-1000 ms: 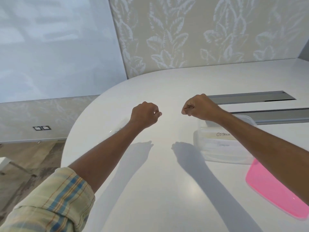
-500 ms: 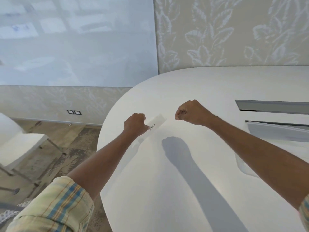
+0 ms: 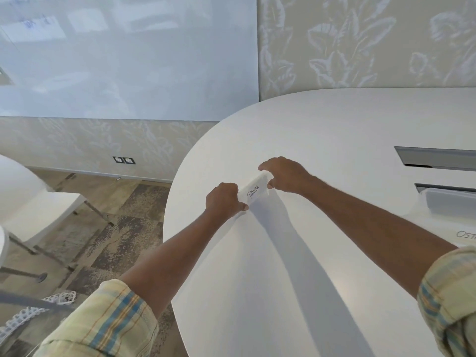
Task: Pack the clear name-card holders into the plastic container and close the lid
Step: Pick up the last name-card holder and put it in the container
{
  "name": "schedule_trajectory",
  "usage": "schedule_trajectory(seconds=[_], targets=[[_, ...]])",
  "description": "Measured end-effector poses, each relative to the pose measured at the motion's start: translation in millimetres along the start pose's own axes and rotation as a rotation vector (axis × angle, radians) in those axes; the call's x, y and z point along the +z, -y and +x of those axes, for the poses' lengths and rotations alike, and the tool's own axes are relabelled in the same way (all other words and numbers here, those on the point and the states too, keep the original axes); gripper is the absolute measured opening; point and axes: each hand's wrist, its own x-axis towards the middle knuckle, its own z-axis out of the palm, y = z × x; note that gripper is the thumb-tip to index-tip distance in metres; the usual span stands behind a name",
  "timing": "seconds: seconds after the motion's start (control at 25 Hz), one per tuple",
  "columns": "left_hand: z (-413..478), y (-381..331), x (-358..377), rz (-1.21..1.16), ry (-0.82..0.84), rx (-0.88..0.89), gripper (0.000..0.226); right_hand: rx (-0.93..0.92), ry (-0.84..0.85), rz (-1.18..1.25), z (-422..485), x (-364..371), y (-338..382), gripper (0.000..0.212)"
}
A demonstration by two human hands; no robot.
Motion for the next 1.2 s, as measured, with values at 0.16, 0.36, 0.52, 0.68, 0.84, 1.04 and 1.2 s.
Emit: schedule_trajectory(seconds=[0.16, 0.36, 0.52, 0.68, 0.84, 1.04, 1.2], targets=[[2.0, 3.5, 7.5, -0.007, -0.022, 0.014, 0.039, -0.077, 0.036, -0.11, 15.2, 14.9, 6.1, 0.059], [3.8, 8.5, 11.6, -0.024, -0.067, 0.04, 0.043, -0.134, 0.059, -0.204, 25.4, 28.6, 10.5, 0.035], [6.9, 12.1, 10.6, -0.011, -0.077, 0.058, 0.038, -0.135, 0.031, -0.209, 29.2, 28.3, 9.6, 0.034], [7.1, 13.2, 9.0, 0.005, -0.096, 0.083, 0.034, -0.104, 0.048, -0.178, 27.7, 22.8, 4.8, 0.038], [6.7, 9.6, 1.7, 0.015, -0.117, 0.118, 0.034, -0.07, 0.092, -0.146, 17.7, 6.6, 1.2, 0.036], [3.3, -1.0, -14.1, -0.026, -0.116, 0.176, 0.046, -0.044, 0.091, -0.14, -4.3, -21.3, -1.0, 0.033], [-3.7, -16.5, -30.2, -0.026, -0.103, 0.25, 0.042, -0.015, 0.072, -0.105, -29.9, -44.4, -10.4, 0.033]])
